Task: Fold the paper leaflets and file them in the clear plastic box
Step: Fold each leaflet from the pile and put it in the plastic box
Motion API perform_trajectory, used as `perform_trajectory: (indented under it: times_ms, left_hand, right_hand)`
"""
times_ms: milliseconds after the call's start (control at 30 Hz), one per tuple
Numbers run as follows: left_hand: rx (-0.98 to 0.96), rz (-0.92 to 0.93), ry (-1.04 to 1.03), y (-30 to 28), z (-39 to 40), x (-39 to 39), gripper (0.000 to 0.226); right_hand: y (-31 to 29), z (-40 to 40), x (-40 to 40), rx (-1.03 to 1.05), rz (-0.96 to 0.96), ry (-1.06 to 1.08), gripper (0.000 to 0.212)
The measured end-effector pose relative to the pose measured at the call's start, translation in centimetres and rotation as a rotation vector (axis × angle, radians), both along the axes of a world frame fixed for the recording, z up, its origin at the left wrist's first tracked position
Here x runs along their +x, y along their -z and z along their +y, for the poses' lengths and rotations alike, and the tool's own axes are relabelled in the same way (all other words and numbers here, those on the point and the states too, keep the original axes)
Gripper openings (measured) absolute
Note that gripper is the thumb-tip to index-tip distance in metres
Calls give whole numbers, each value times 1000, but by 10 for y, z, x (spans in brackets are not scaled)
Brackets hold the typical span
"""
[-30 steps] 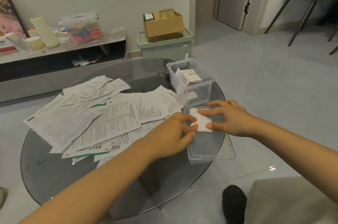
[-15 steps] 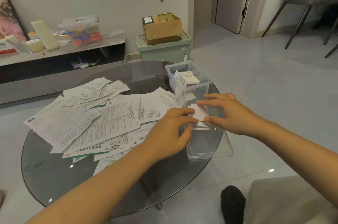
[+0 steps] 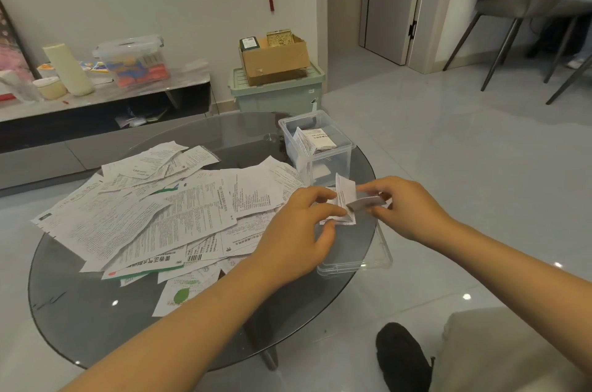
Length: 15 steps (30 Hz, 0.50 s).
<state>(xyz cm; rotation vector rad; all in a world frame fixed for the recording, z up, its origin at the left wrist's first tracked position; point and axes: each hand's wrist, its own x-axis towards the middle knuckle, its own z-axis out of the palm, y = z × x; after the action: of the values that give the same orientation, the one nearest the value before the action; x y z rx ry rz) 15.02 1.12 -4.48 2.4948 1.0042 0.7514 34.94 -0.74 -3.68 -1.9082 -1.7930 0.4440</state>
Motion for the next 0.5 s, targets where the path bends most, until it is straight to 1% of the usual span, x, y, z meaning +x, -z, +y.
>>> perform_trajectory:
  times_ms: [67,100,133,200,233,300,367,433,500]
  left_hand:
    - [12,6,-10,-1,-1,3,31]
    - [24,19,-11,-1,-2,4,35]
    - [38,37,-13,-1,-3,5,37]
    - [56,72,-20,0,-3,7,39]
    - [55,78,-23,0,-4,8,38]
    - [49,74,-35,1,-5,8,33]
    - [56,60,-52,2,-5,9,28]
    - [65,48,-63,2,-4,9,27]
    - [66,44,-75,2,-3,9,26]
  right_hand:
    - [-2,0,2,23,0,44,7]
    - [-3,0,2,18,9,64,5]
    - [-5,-1,2,4,25,73,5]
    - [-5,-2,2,-45,80,89,22]
    - [-6,-3,3,-62,110,97,27]
    - [-8,-5,3,-38,147,117,27]
    - [-13,-9,3,53,135,137,20]
    - [-20,-16,0,187,96,127,9]
    - [-26,-23,-4,319,101,91,6]
